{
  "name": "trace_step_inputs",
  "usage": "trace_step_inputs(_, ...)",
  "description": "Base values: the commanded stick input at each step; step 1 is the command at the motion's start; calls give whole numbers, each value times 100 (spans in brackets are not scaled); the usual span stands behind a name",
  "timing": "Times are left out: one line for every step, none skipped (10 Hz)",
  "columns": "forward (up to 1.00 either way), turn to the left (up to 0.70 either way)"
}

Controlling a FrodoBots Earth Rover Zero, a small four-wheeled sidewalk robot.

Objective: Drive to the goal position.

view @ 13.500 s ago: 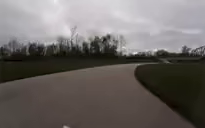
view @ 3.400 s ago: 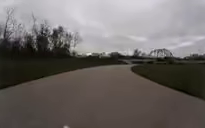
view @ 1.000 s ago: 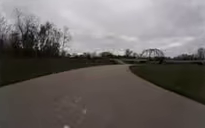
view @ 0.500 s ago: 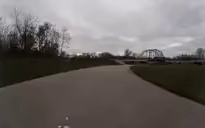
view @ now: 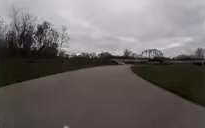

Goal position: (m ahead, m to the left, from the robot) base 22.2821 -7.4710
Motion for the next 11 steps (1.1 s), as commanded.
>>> trace_step_inputs(100, 0)
trace_step_inputs(100, 0)
trace_step_inputs(100, 0)
trace_step_inputs(100, 0)
trace_step_inputs(100, 1)
trace_step_inputs(100, 4)
trace_step_inputs(100, 0)
trace_step_inputs(100, 1)
trace_step_inputs(100, 0)
trace_step_inputs(100, 0)
trace_step_inputs(100, 0)
